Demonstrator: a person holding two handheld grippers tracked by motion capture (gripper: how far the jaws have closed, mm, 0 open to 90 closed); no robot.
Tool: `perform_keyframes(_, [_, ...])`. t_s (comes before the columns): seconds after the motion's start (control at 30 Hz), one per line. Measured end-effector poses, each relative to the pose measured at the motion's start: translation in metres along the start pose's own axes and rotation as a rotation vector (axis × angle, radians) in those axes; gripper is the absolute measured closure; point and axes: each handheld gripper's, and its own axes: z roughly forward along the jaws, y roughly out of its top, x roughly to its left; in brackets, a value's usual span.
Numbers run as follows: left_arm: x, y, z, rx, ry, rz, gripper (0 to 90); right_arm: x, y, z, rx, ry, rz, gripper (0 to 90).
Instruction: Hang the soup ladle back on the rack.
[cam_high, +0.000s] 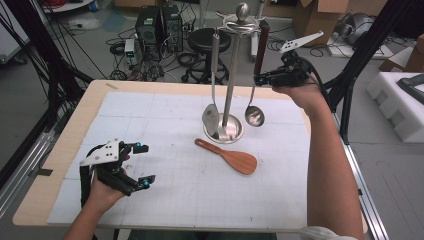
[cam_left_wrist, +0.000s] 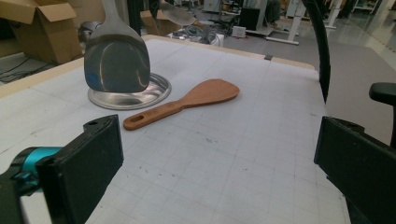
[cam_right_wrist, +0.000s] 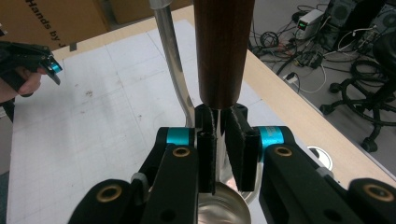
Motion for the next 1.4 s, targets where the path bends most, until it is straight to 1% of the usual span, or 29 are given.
perform_keyframes(0.17, [0.0, 0.0, 0.0, 0.0, 0.0, -0.001, 1.7, -0.002, 0.001, -0.001, 0.007, 0.01, 0.0, 83.2])
perform_keyframes(0.33, [0.0, 0.0, 0.001, 0.004, -0.003, -0.004, 1.7, -0.003, 0.006, 0.002, 0.02, 0.007, -0.011, 83.3])
perform_keyframes(0.43, [0.0, 0.0, 0.001, 0.004, -0.002, -0.004, 1.7, -0.003, 0.008, 0.004, 0.025, 0.014, -0.016, 83.3])
perform_keyframes(0.7, [0.0, 0.0, 0.0, 0.003, -0.001, 0.001, 1.7, -0.004, 0.011, 0.009, 0.014, 0.014, -0.002, 81.8])
perform_keyframes(0.77, [0.0, 0.0, 0.0, 0.003, -0.002, 0.001, 1.7, -0.004, 0.011, 0.008, 0.008, 0.01, 0.004, 79.4])
perform_keyframes(0.8, [0.0, 0.0, 0.0, 0.003, -0.002, 0.001, 1.7, -0.004, 0.011, 0.007, 0.006, 0.008, 0.002, 76.7])
perform_keyframes(0.83, [0.0, 0.0, 0.0, 0.002, -0.002, 0.001, 1.7, -0.004, 0.011, 0.006, 0.003, 0.003, 0.008, 71.7])
perform_keyframes(0.9, [0.0, 0.0, 0.0, 0.001, -0.005, -0.002, 1.7, -0.003, 0.011, 0.005, -0.008, -0.003, 0.02, 68.6])
perform_keyframes(0.97, [-0.001, 0.0, 0.0, 0.001, -0.004, -0.003, 1.7, -0.003, 0.01, 0.004, -0.008, -0.026, 0.023, 58.8])
perform_keyframes(1.0, [-0.001, 0.0, 0.0, 0.002, -0.005, -0.002, 1.7, -0.003, 0.01, 0.003, -0.008, -0.038, 0.032, 55.5])
perform_keyframes(1.03, [-0.001, 0.0, 0.0, 0.001, -0.004, -0.003, 1.7, -0.003, 0.01, 0.003, -0.008, -0.04, 0.036, 53.1])
perform_keyframes(1.07, [-0.001, 0.0, 0.0, 0.001, -0.004, -0.001, 1.7, -0.004, 0.009, 0.001, -0.01, -0.054, 0.041, 49.0])
perform_keyframes(1.1, [-0.001, 0.0, -0.001, 0.0, -0.006, 0.001, 1.7, -0.004, 0.008, 0.0, -0.017, -0.07, 0.044, 44.9])
perform_keyframes(1.13, [-0.001, 0.0, -0.001, 0.0, -0.004, 0.0, 1.7, -0.004, 0.006, -0.002, -0.027, -0.08, 0.048, 42.7])
perform_keyframes(1.17, [-0.001, 0.0, -0.001, -0.001, -0.005, -0.001, 1.7, -0.004, 0.005, -0.005, -0.036, -0.085, 0.049, 40.9])
perform_keyframes(1.3, [-0.001, 0.0, 0.0, 0.001, -0.007, -0.001, 1.7, -0.002, -0.004, -0.018, -0.079, -0.096, 0.054, 38.9])
perform_keyframes(1.4, [-0.001, 0.0, 0.0, 0.002, -0.01, 0.001, 1.7, 0.001, -0.008, -0.027, -0.101, -0.081, 0.054, 37.9])
